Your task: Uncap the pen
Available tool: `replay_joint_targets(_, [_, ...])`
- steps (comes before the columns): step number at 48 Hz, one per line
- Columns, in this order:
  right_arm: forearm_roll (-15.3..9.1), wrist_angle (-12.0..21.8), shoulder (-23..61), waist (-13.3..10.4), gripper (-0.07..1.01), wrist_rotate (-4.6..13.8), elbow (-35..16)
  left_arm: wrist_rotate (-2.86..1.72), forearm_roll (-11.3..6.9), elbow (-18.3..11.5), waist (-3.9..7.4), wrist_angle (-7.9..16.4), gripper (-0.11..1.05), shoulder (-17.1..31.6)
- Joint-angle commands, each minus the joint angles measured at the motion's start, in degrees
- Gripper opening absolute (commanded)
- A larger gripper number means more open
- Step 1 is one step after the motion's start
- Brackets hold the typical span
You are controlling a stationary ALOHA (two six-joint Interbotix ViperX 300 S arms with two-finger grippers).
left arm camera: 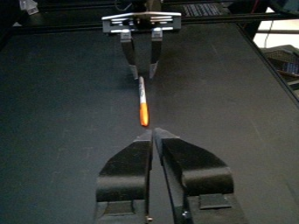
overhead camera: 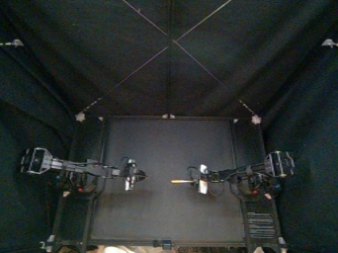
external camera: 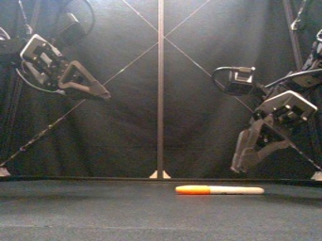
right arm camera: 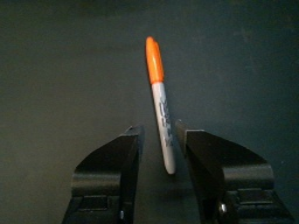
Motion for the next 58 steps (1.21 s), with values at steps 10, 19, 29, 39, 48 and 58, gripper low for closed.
replay_joint_targets(10, [1.1, 2.5, 1.5, -2.6, 0.74, 0.00, -1.2, -0.09, -0.18, -2.4, 0.18, -0.5, 0.84, 0.6])
replay_joint_targets(19, [2.4, 3.7, 2.9, -2.6, 0.73, 0.09, -1.1, -0.09, -0.18, -2.6, 0.18, -0.5, 0.86, 1.1])
replay_joint_targets(29, [3.6, 5.2, 4.6, -2.3, 0.58, 0.00, -1.2, -0.26, -0.18, -3.3, 0.26, -0.5, 0.86, 1.6])
replay_joint_targets(39, [2.8, 5.1, 2.5, -2.5, 0.47, -0.26, -3.3, -0.26, -0.35, -5.4, 1.32, -0.5, 0.86, 4.2])
replay_joint_targets(48, [-0.3, 5.1, -0.7, -2.6, 0.47, -0.35, -6.9, -0.44, -1.05, -7.8, 2.37, -0.6, 0.86, 6.8])
replay_joint_targets(58, [-3.2, 5.2, -3.5, -3.2, 0.47, -0.44, -10.3, -0.35, -5.89, -9.8, 2.11, -1.3, 0.86, 7.5])
